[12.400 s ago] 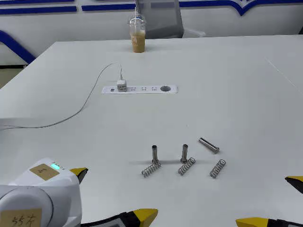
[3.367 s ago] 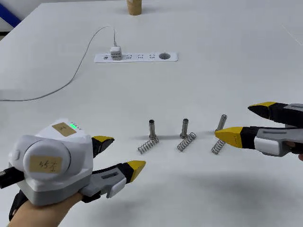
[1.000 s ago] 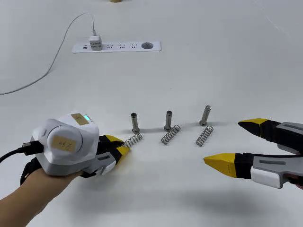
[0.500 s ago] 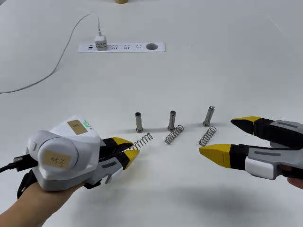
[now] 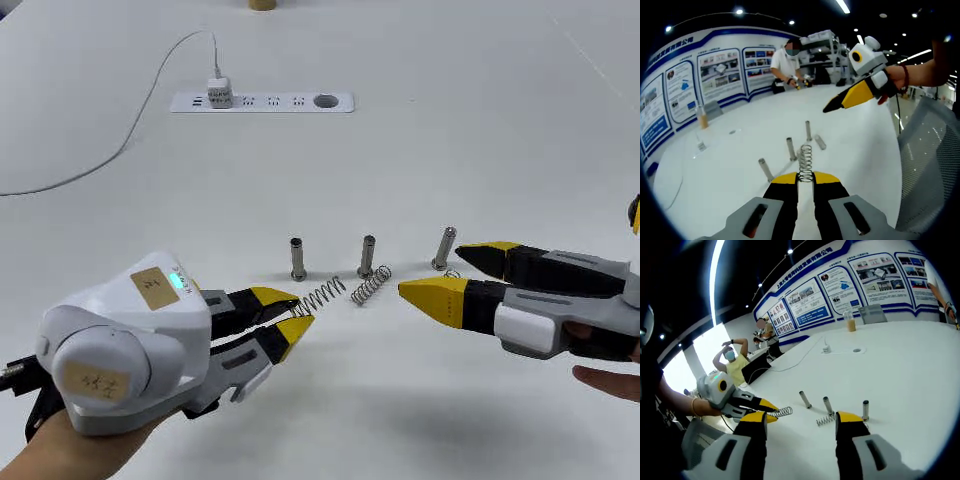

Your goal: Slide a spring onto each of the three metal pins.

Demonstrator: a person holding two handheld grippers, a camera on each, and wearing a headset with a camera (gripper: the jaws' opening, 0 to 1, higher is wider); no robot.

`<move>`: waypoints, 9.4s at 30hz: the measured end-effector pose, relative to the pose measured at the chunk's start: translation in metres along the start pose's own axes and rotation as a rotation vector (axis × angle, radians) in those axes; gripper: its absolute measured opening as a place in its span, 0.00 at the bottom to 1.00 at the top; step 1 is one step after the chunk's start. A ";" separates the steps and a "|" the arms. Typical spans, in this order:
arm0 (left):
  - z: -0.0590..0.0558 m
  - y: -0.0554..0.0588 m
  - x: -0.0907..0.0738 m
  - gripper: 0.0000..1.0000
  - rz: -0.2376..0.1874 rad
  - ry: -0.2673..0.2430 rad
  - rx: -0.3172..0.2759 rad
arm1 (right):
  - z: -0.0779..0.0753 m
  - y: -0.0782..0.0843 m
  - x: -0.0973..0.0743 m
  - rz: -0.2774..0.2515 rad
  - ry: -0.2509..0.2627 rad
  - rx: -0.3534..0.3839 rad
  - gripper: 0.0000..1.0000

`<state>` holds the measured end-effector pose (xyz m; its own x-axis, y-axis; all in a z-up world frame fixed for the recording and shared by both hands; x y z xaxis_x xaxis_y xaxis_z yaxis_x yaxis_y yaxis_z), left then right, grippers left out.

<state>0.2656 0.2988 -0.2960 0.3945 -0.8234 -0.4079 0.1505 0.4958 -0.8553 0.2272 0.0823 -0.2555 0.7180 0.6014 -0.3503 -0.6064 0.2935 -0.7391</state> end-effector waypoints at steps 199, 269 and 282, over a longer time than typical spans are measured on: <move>-0.005 0.005 -0.009 0.94 0.032 -0.121 -0.220 | 0.008 0.005 0.156 0.199 0.108 -0.464 0.21; -0.001 -0.003 0.055 0.33 0.135 -0.083 -0.127 | -0.038 -0.004 0.017 0.080 0.222 -0.301 0.45; 0.001 0.000 0.080 0.27 0.159 -0.062 -0.119 | -0.049 0.010 0.004 0.078 0.190 -0.274 0.52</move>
<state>0.2977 0.2332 -0.3288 0.4606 -0.7167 -0.5237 -0.0253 0.5792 -0.8148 0.2407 0.0512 -0.2929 0.7392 0.4576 -0.4941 -0.5665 0.0259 -0.8236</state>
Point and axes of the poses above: the centre of the closed fingertips' face, and the gripper's own axes: x roughly forward along the fingers, z roughly to its left, y roughly out of its underside, the point moved 9 cm from there along -x, roughly backward along the fingers, and after that the axes turned 14 degrees about x, right-handed, at the moved point
